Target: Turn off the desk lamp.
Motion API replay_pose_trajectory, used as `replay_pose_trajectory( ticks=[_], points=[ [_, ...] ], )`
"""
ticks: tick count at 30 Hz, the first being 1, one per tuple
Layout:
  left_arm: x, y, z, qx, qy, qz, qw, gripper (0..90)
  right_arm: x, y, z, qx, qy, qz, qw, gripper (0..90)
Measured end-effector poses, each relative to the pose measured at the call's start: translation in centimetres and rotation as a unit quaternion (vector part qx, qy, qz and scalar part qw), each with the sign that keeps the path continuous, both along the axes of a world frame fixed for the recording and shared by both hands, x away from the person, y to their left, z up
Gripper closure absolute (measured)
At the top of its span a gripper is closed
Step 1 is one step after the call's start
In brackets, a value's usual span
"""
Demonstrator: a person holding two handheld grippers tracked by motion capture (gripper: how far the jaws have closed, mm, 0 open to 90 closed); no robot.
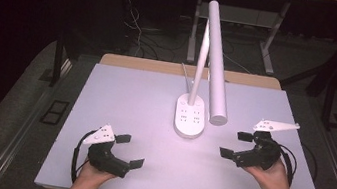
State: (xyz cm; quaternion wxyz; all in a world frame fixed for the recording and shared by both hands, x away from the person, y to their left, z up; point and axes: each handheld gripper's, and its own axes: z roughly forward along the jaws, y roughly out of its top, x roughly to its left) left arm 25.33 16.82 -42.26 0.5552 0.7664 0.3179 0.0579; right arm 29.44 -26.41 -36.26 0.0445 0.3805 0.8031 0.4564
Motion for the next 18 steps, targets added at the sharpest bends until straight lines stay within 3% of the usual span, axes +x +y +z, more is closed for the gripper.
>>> replay_pose_trajectory(
  ticks=[18],
  points=[
    [0.0, 0.1, 0.0, -0.001, 0.0, 0.001, 1.0, 0.0, 3.0, 1.9, 1.9, -0.013, -0.005, 0.022, 0.9997, 0.8]
  ],
)
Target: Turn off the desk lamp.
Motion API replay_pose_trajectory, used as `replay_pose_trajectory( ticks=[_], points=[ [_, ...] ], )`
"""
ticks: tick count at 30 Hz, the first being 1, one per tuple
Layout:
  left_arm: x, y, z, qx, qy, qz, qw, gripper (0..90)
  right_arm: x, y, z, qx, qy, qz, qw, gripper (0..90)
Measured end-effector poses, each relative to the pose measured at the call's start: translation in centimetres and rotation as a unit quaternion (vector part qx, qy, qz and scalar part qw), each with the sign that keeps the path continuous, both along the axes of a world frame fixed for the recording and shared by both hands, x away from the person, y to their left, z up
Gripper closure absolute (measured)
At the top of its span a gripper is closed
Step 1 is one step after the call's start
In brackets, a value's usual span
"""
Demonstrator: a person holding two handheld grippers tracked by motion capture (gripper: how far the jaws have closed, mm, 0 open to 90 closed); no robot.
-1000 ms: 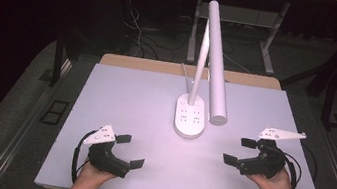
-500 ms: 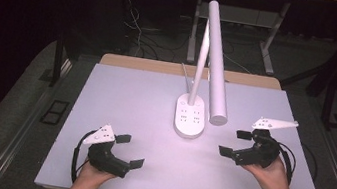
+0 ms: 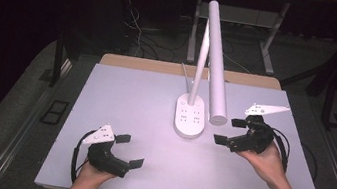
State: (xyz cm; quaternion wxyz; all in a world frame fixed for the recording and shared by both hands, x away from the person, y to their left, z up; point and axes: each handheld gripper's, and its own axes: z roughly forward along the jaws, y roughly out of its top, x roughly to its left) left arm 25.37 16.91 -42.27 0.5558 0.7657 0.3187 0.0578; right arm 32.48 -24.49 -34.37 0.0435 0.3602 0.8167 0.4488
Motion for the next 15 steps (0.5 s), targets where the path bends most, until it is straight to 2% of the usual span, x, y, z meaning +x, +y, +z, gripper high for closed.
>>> replay_pose_trajectory(
  ticks=[15],
  points=[
    [0.0, 0.0, 0.0, -0.002, 0.001, 0.001, 1.0, 0.0, 3.0, 1.2, -0.3, -0.015, 0.013, 0.007, 0.9998, 0.9]
  ],
)
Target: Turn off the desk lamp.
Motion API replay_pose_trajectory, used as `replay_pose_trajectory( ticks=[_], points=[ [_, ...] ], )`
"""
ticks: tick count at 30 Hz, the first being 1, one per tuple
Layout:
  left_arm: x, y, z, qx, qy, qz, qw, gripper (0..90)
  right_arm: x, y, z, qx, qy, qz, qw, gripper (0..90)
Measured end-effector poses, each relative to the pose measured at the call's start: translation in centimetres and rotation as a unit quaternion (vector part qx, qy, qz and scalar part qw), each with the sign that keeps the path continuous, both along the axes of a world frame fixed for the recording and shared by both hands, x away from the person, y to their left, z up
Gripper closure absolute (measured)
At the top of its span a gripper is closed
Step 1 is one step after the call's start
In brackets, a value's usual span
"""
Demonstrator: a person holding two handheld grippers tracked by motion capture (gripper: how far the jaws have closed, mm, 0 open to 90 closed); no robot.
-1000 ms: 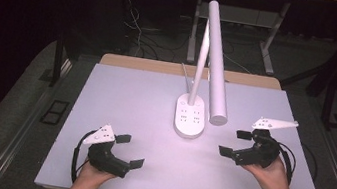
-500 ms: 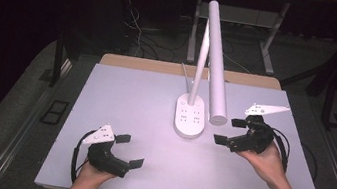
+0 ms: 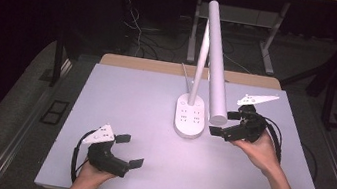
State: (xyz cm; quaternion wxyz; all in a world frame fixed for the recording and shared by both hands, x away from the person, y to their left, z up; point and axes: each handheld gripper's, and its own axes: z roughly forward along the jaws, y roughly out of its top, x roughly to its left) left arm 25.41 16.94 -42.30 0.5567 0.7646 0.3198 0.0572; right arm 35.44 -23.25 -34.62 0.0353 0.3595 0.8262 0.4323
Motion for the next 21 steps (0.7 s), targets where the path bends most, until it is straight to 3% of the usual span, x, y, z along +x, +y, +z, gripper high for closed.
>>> replay_pose_trajectory(
  ticks=[21],
  points=[
    [0.0, 0.1, 0.1, -0.001, -0.001, 0.001, 1.0, 0.0, 5.0, 1.3, 0.3, -0.007, 0.003, -0.004, 1.0, 0.9]
  ],
)
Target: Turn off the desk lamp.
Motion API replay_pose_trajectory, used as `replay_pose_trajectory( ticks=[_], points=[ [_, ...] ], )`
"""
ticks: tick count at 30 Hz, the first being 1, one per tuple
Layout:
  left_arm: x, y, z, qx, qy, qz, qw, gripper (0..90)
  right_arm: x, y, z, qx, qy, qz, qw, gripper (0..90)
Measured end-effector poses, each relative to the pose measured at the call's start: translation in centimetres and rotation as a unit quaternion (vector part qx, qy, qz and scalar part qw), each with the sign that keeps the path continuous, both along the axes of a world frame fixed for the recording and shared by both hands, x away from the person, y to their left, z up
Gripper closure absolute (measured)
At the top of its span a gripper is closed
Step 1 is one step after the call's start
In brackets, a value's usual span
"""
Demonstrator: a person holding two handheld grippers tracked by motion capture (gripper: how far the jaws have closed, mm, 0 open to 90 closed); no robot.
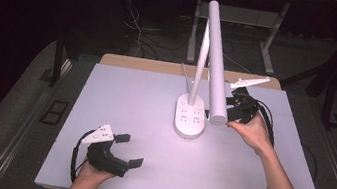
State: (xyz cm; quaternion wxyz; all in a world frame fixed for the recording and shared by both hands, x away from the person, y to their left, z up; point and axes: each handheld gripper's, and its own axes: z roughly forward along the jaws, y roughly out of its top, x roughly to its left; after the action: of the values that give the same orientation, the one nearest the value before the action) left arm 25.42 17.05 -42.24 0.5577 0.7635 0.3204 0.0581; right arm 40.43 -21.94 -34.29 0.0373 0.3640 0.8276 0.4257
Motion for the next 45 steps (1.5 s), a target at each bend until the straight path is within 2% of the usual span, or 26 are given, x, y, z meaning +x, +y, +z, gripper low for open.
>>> replay_pose_trajectory(
  ticks=[6, 8, 10, 12, 13, 14, 30, 35, 39, 45],
  points=[
    [0.0, -0.1, 0.0, -0.001, 0.0, -0.001, 1.0, 0.0, 1.6, 0.3, -0.3, -0.003, 0.002, -0.008, 1.0, 0.9],
    [0.0, -0.1, 0.0, -0.001, -0.001, -0.001, 1.0, 0.0, 2.1, 0.4, -0.4, -0.009, 0.007, -0.012, 0.9999, 5.8],
    [-0.1, 0.0, 0.1, -0.001, -0.001, -0.001, 1.0, 0.0, 2.5, 0.5, -0.5, -0.013, 0.004, -0.02, 0.9997, 6.6],
    [-0.1, 0.0, 0.1, -0.001, -0.001, 0.0, 1.0, 0.0, 2.8, 0.6, -0.7, -0.014, -0.002, -0.023, 0.9996, 17.3],
    [-0.1, 0.0, 0.1, -0.001, -0.001, 0.0, 1.0, 0.0, 2.9, 0.7, -0.8, -0.014, -0.005, -0.027, 0.9995, 17.5],
    [-0.1, 0.0, 0.1, -0.002, -0.001, 0.0, 1.0, 0.0, 3.3, 0.8, -1.1, -0.012, -0.004, -0.031, 0.9994, 23.5],
    [-0.1, 0.0, 0.1, -0.002, -0.002, -0.001, 1.0, 0.0, 6.0, 0.8, -3.7, 0.0, 0.021, -0.047, 0.9987, 50.1],
    [-0.1, -0.1, 0.1, -0.001, -0.002, -0.004, 1.0, 0.0, 6.7, 1.0, -4.3, 0.006, 0.027, -0.041, 0.9988, 63.6],
    [-0.1, 0.0, 0.1, -0.002, -0.001, -0.003, 1.0, 0.0, 7.1, 0.9, -4.9, 0.025, 0.039, -0.042, 0.9981, 76.4],
    [-0.1, 0.1, 0.1, -0.004, -0.002, -0.002, 1.0, 0.0, 7.6, 1.1, -5.7, 0.031, 0.042, -0.052, 0.9973, 87.9]
  ],
)
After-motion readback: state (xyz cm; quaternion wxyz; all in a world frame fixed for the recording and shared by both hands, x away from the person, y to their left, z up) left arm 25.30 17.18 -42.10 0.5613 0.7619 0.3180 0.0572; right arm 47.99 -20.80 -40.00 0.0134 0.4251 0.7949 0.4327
